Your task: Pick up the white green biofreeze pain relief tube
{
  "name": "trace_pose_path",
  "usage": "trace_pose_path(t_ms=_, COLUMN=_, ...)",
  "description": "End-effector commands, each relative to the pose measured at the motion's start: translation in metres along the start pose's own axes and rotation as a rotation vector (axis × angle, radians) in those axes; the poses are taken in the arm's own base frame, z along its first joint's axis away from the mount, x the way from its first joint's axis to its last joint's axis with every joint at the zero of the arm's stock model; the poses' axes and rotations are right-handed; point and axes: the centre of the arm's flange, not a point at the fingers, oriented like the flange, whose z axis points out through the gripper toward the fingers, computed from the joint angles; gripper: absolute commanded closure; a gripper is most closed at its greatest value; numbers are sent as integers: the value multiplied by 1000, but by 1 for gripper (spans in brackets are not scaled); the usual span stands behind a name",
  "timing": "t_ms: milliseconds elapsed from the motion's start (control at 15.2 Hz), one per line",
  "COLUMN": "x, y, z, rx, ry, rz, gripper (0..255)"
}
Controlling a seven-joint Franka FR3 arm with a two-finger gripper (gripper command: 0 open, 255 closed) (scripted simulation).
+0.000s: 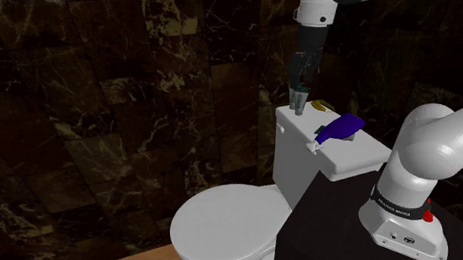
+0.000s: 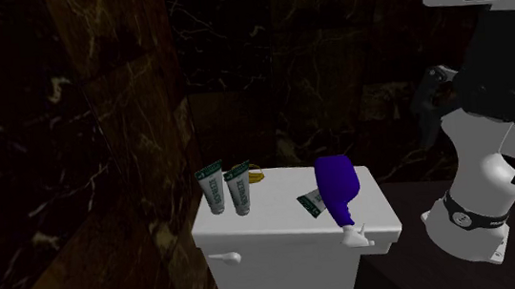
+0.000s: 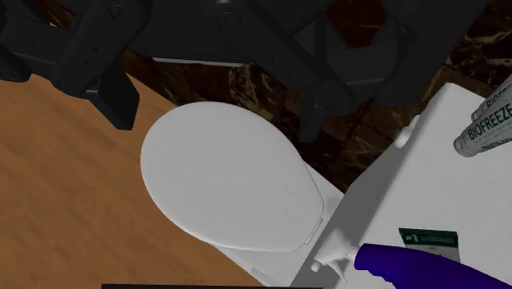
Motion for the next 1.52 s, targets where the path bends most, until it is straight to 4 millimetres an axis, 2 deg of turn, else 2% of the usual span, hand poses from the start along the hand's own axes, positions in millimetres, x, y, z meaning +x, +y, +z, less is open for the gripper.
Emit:
trace_pose_path(t_ms=0, x=0, y=0, z=0, rx=0, ry=0, rz=0, gripper=0)
trace_pose_path(t_ms=726, x=33, y=124, z=57, rx=-11, ry=87, rz=-42, gripper=0)
trace_pose_path(t_ms=1452, x=75, y=247, z=109, rx=-22, ry=175, rz=-85, gripper=0)
